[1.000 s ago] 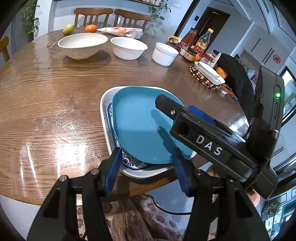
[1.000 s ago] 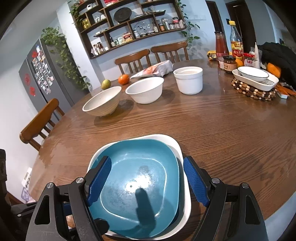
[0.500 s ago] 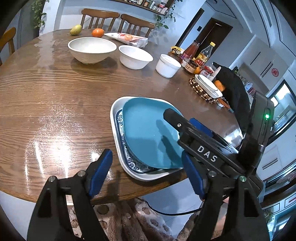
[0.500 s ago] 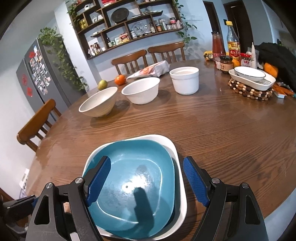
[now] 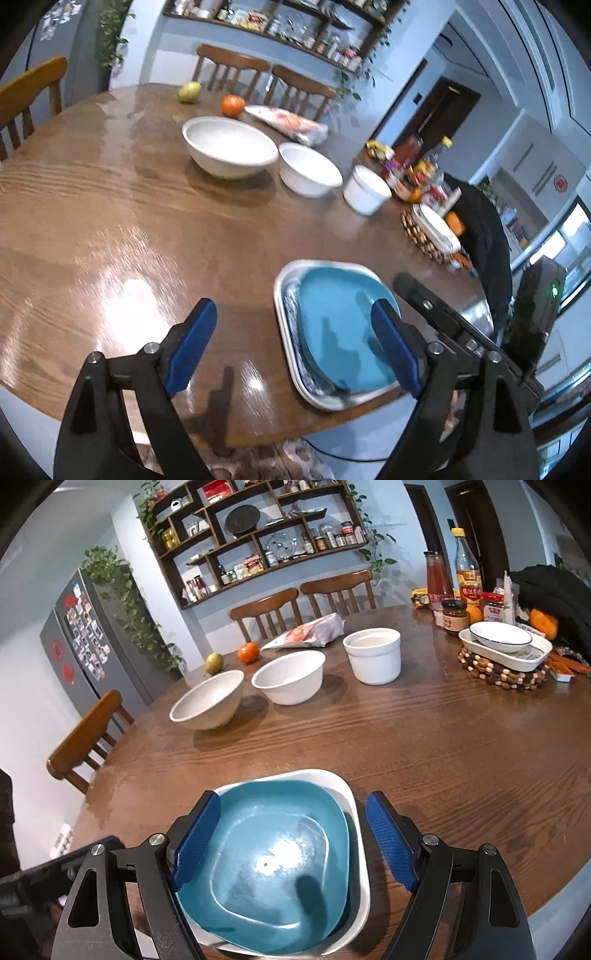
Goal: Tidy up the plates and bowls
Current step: 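Open the right tool to release the teal dish and withdraw, then move the right tool to the large white bowl and grasp its rim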
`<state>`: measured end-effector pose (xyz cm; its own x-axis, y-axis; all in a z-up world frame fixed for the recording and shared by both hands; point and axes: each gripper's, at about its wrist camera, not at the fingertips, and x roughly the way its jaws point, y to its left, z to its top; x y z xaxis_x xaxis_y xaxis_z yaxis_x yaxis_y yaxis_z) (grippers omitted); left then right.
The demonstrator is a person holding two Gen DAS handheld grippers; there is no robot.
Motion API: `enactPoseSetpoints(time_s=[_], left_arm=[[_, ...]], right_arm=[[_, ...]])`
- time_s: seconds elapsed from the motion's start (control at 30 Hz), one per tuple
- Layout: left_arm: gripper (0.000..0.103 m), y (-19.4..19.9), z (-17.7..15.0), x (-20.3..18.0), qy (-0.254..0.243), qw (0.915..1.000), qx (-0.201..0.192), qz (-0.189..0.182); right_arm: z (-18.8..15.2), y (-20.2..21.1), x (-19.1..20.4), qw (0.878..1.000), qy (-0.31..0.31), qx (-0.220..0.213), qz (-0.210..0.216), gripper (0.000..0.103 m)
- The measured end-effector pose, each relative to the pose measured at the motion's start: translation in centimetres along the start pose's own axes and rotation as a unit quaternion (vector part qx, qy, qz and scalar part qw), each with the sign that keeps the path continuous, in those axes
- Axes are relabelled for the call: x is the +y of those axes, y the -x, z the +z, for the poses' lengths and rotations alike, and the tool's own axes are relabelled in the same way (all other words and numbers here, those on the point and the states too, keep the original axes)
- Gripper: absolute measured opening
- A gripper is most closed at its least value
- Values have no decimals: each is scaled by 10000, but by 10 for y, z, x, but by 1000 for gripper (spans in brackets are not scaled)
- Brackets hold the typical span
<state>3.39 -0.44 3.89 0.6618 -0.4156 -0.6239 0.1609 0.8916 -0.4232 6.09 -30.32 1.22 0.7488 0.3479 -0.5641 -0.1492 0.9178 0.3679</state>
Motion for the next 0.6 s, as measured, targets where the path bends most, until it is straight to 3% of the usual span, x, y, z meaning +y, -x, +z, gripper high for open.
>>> enactPoseSetpoints(time_s=[0.27, 0.4, 0.6], left_arm=[[87, -1, 52, 17, 152, 9986, -340, 373], [87, 0, 81, 21, 314, 9979, -473, 308], [87, 7, 125, 12, 144, 9953, -742, 601]], right_arm=[[40, 5, 5, 9983, -42, 23, 577, 87], [68, 4, 13, 9963, -105, 209, 823, 87], [112, 18, 52, 9953, 552, -29, 793, 87]])
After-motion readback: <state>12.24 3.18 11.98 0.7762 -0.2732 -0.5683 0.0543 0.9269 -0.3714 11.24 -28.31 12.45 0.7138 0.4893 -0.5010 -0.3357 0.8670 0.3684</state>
